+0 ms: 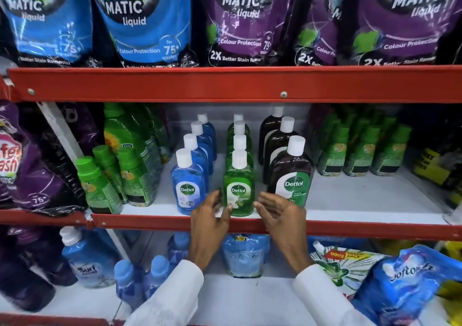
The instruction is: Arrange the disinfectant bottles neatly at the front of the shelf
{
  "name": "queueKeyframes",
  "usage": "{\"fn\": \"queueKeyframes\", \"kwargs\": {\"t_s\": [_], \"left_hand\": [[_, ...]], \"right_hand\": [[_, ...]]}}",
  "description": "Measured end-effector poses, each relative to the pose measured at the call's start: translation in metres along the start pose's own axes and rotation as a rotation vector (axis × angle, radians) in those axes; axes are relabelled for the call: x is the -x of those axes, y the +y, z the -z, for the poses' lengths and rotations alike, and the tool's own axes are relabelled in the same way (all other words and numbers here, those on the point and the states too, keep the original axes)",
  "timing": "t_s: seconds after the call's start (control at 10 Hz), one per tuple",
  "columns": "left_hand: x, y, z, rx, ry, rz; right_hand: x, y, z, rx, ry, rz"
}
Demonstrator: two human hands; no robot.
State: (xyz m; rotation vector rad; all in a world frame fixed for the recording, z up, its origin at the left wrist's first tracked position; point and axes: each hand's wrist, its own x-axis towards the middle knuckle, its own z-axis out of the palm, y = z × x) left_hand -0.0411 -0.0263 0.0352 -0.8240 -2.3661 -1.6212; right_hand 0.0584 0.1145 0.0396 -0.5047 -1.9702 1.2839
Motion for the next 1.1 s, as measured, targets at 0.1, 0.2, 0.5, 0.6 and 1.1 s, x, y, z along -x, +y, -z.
{"fn": "queueKeyframes", "kwargs": {"t_s": [0.1, 0.2, 0.5, 0.6, 1.1], "left_hand": [[0.026, 0.012, -0.002, -0.002, 0.266, -0.067], [0.042, 0.036, -0.026, -0.023, 0.24, -0.206], [0.013, 0.056, -0.086, -0.21, -0.064, -0.106], [0.009, 0.051, -0.09, -0.229, -0.07, -0.061], [0.012, 0.062, -0.073, -0.208, -0.118, -0.054]], "right_hand": [[0.012, 0.0, 0.033, 0.036, 0.29, 0.131], [-0.002, 0.015, 0.063, 0.086, 0.394, 0.105], [-0.044, 0.043, 0.096, 0.363, -0.135, 0.032], [-0.045, 0.045, 0.099, 0.349, -0.127, 0.053], [-0.026, 0.037, 0.117, 0.107, 0.022, -0.069]]}}
